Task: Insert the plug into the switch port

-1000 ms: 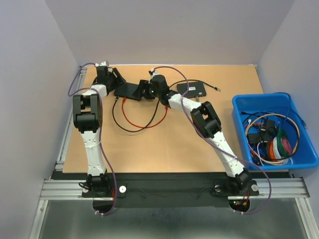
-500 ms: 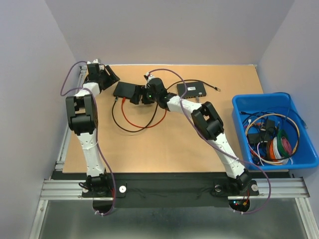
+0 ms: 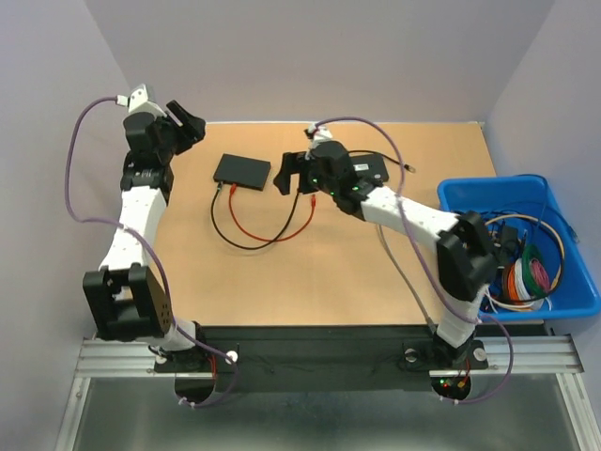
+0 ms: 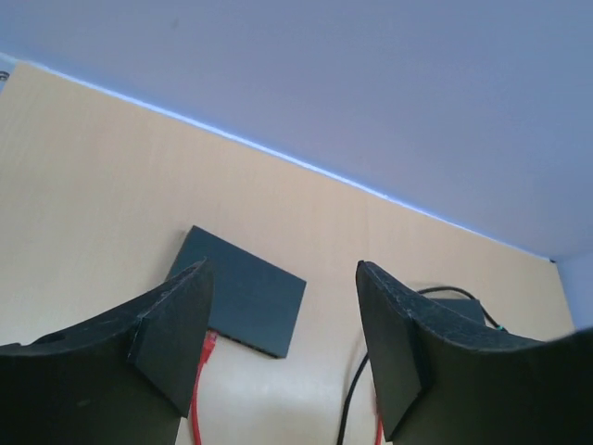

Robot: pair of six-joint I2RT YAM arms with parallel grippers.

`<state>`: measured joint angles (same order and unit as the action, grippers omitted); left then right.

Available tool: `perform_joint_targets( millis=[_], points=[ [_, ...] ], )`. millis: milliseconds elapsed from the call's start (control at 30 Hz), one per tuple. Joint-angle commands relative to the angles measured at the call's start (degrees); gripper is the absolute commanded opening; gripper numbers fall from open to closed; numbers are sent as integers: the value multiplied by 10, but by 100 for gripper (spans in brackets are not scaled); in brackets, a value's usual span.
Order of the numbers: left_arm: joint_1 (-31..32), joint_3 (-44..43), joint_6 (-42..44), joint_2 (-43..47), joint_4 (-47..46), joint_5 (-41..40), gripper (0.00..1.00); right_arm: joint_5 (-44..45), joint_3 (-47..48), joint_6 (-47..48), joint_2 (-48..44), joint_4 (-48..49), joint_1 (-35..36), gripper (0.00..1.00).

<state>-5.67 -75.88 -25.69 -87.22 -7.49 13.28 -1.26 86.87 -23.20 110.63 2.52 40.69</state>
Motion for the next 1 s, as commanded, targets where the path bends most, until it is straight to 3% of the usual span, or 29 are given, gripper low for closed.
perform_joint_targets(
  millis=[0,200,367,633,967],
  points=[
    [35,125,4,92,7,-39,74,136,-117,13,-155,15,11,100],
    [122,279,-6,181,-12,-109,74,244,-339,-13,-359,-4,11,100],
    [165,303,14,201,-11,-147,73,335,-468,-68,-523,-62,12,100],
    [184,373,9,281,-37,-200,73,359,-508,-71,-671,-163,11,100],
    [199,448,10,344,-61,-252,72,383,-556,-112,-818,-222,11,100]
  ],
)
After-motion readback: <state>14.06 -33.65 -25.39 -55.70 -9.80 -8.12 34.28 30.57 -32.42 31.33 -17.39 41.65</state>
